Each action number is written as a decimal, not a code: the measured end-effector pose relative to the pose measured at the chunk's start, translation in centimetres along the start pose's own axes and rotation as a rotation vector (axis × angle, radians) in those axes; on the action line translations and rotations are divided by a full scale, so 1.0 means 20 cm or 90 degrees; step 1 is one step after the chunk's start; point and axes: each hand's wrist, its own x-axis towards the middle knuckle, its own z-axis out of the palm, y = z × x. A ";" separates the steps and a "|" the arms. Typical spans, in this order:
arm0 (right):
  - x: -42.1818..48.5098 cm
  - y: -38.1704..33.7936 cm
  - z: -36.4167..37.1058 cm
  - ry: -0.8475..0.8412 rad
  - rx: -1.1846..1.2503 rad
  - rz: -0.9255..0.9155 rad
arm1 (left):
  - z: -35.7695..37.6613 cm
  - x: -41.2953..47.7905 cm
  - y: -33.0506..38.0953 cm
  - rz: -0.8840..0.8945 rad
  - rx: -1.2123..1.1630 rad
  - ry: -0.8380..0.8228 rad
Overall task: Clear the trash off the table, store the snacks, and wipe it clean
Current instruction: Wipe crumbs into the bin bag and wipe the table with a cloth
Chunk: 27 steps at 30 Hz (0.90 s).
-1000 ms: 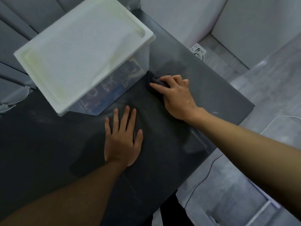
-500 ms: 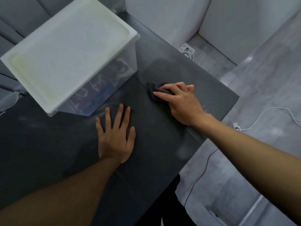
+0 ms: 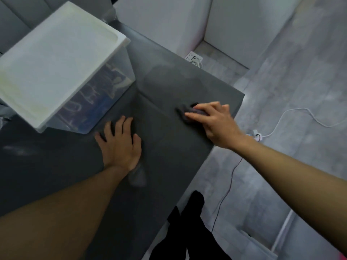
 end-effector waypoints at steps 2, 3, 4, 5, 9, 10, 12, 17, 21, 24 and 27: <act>0.02 0.04 -0.03 0.042 0.021 0.237 | -0.02 0.05 0.03 0.025 -0.022 0.033; 0.03 0.02 -0.03 0.070 0.047 0.367 | -0.02 0.09 0.05 0.049 -0.029 0.044; 0.04 -0.02 -0.03 0.090 0.069 0.464 | -0.01 0.12 0.08 0.072 -0.033 0.051; 0.03 -0.08 -0.02 0.094 0.077 0.507 | -0.01 0.16 0.11 0.086 -0.036 0.053; -0.10 -0.19 0.02 0.047 0.060 0.263 | 0.03 0.25 0.20 0.033 -0.034 0.037; -0.13 -0.15 0.01 0.028 0.057 0.176 | 0.04 0.26 0.20 0.026 -0.022 0.038; -0.13 -0.01 -0.02 0.011 0.030 0.081 | 0.06 0.26 0.21 0.026 -0.001 0.036; 0.13 0.17 -0.05 0.075 0.045 0.487 | 0.07 0.26 0.22 0.024 0.013 0.029; 0.25 -0.03 -0.02 0.077 0.073 0.524 | 0.07 0.26 0.22 0.022 0.025 0.026; 0.21 -0.08 0.03 0.002 0.052 0.261 | 0.07 0.27 0.22 0.022 0.032 0.023; 0.28 0.09 -0.01 -0.008 0.005 0.219 | 0.07 0.28 0.22 0.024 0.041 0.024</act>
